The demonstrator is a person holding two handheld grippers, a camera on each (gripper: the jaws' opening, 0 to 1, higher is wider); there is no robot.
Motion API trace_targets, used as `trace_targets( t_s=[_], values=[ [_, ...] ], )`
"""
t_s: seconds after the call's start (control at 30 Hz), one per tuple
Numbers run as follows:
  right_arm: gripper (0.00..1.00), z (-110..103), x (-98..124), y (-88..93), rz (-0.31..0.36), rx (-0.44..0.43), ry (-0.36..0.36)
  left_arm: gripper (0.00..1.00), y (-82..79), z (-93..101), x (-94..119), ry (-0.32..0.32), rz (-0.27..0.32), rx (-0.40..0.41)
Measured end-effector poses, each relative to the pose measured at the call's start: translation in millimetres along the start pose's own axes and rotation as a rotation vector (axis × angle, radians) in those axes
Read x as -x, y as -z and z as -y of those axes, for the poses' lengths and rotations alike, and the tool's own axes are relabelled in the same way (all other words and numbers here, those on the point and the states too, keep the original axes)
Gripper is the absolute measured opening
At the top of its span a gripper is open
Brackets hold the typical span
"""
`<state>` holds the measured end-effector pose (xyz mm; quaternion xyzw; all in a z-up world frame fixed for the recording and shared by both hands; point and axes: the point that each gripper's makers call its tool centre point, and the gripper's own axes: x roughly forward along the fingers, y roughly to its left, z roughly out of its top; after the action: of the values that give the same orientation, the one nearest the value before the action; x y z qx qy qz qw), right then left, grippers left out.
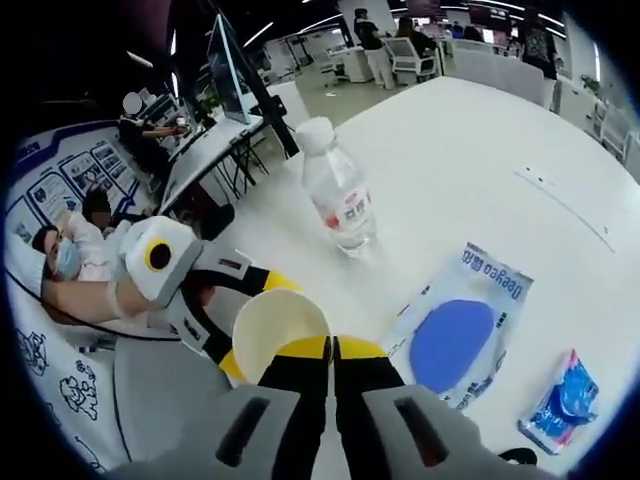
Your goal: Arrange the tabletop items into an orderly group along one side of the table until the central work area is clear of visible clutter.
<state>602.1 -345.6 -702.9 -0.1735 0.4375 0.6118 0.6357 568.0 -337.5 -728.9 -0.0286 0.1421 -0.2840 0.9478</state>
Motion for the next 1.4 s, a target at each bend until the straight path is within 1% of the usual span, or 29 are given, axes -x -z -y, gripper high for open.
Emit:
trace_targets(
  t_s=[0.03, 0.13, 0.2, 0.4, 0.63, 0.73, 0.83, 1.0, 1.4],
  values=[
    [0.0, 1, 1, -1.2, 0.001, -0.001, 0.004, 0.44, 3.6, -2.8, 2, -0.014, -0.011, 0.017],
    [0.0, 5, 4, -9.1, 0.016, -0.003, 0.011, 0.49, 8.2, -7.3, 8, -0.033, -0.011, 0.046],
    [0.0, 7, 4, -11.9, 0.017, -0.002, 0.017, 0.48, 10.4, -8.3, 11, -0.039, -0.016, 0.056],
    [0.0, 14, 1, -26.1, 0.029, -0.004, 0.034, 0.48, 15.0, -6.9, 19, -0.047, -0.031, 0.045],
    [0.0, 23, -7, -35.5, 0.006, 0.012, 0.044, 0.46, 20.5, -4.7, 20, -0.053, -0.038, 0.066],
    [0.0, 25, -10, -40.5, 0.006, 0.018, 0.047, 0.45, 22.9, -3.4, 22, -0.055, -0.042, 0.073],
    [0.0, 28, -12, -43.3, 0.005, 0.016, 0.049, 0.44, 25.3, -4.6, 23, -0.059, -0.045, 0.08],
    [0.0, 34, -16, -44.8, -0.014, 0.017, 0.054, 0.44, 25.9, -8.2, 26, -0.072, -0.042, 0.098],
    [0.0, 52, -27, -48.4, -0.043, 0.018, 0.075, 0.42, 32.6, -7.9, 29, -0.082, -0.045, 0.123]
  ],
)
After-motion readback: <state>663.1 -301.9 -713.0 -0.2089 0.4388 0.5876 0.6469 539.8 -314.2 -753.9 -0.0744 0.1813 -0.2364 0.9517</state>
